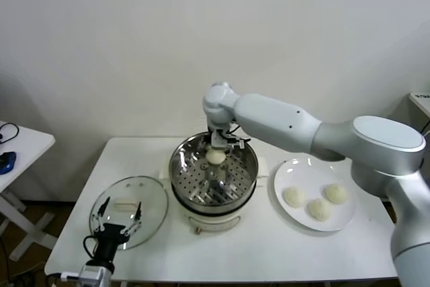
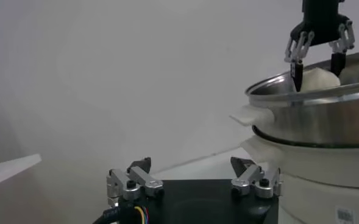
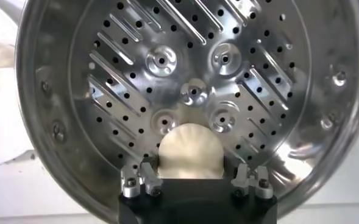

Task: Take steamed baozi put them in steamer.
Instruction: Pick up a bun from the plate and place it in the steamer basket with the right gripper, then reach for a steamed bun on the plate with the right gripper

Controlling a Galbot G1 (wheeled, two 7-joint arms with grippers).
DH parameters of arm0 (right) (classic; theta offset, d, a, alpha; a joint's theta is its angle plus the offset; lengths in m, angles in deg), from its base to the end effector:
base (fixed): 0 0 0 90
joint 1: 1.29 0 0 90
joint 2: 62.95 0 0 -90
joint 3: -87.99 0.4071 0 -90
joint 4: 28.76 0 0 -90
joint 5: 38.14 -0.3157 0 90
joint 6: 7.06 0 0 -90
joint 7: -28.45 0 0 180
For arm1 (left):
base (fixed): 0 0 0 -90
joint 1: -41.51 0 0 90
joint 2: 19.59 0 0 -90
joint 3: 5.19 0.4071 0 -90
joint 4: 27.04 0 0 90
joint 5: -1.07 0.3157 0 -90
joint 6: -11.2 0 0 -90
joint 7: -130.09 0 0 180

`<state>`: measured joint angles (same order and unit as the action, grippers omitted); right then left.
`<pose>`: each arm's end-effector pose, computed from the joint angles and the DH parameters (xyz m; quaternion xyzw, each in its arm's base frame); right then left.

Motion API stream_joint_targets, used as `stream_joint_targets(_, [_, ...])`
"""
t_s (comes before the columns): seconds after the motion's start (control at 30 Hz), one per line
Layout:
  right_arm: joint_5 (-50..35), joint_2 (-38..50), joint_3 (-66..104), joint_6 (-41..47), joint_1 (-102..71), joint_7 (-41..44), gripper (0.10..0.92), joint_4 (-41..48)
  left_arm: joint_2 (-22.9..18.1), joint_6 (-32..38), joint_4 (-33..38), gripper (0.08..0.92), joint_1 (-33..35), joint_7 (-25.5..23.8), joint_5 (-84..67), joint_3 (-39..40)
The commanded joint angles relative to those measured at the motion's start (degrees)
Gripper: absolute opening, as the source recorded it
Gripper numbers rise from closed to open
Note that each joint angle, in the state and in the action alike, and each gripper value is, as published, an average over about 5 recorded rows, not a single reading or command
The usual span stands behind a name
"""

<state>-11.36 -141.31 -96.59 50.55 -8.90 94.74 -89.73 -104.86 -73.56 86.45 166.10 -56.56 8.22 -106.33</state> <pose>0.5961 0.1565 -0.1019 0.6134 -0.0348 0.7890 0.0005 0.0774 0.0789 -0.3882 -0.0050 -0.9878 -0.1439 0.0595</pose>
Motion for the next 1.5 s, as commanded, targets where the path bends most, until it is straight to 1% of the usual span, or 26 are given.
stream_joint_targets(0.03, [-0.39, -0.72, -0.21, -0.32, -1.07, 0.00, 0.687, 1.12, 0.00, 0.01, 0.09, 0.823, 0.07, 0.00, -0.04, -0.06])
stream_joint_targets(0.2, [-0.35, -0.46, -0.30, -0.42, -1.33, -0.18, 0.695, 1.05, 0.07, 0.15, 0.01, 0.823, 0.25, 0.00, -0.10, -0.22])
stream_joint_targets(0.4, [0.69, -0.18, -0.01, -0.88, -1.45, -0.42, 0.803, 0.63, 0.09, 0.37, -0.20, 0.823, 0.39, -0.01, -0.14, -0.30])
stream_joint_targets(0.57, [3.66, 0.19, 1.83, -3.48, -0.79, 0.41, 0.822, -0.28, 0.14, 0.37, -0.14, 0.823, 0.21, -0.02, -0.14, -0.31])
stream_joint_targets(0.67, [2.57, 1.41, 2.09, -3.84, 0.89, 1.22, 0.823, -2.23, 0.19, 0.30, -0.01, 0.823, 0.18, 0.00, -0.20, -0.34])
stream_joint_targets(0.8, [-4.99, 4.96, 0.33, -1.79, 5.29, 2.77, 0.823, -6.38, 0.36, 0.25, 0.16, 0.823, 0.16, 0.00, -0.34, -0.45])
stream_joint_targets(0.9, [-12.33, 9.29, -2.09, 2.90, 10.11, 3.81, 0.823, -9.37, 0.47, 0.23, 0.21, 0.823, 0.08, 0.01, -0.40, -0.48])
stream_joint_targets(1.07, [-36.44, 18.36, -12.57, 17.92, 20.42, 5.45, 0.823, -11.92, 0.83, 0.33, 0.63, 0.823, 0.36, 0.40, -0.64, -0.32])
stream_joint_targets(1.17, [-46.05, 23.24, -16.21, 23.65, 23.21, 5.99, 0.823, -11.67, 1.25, 0.35, 1.28, 0.823, 0.63, 0.94, -0.96, -0.09])
stream_joint_targets(1.23, [-49.03, 26.42, -17.55, 25.50, 23.57, 6.04, 0.823, -11.15, 1.49, 0.48, 1.62, 0.823, 0.67, 1.41, -1.07, 0.07])
stream_joint_targets(1.3, [-49.96, 29.20, -18.05, 26.73, 22.99, 5.95, 0.823, -10.55, 1.63, 0.59, 1.84, 0.823, 0.68, 1.82, -1.16, 0.20])
stream_joint_targets(1.5, [-48.50, 35.84, -16.66, 29.56, 17.21, 4.94, 0.823, -8.77, 1.68, 0.79, 2.16, 0.823, 0.99, 2.16, -1.21, 0.52])
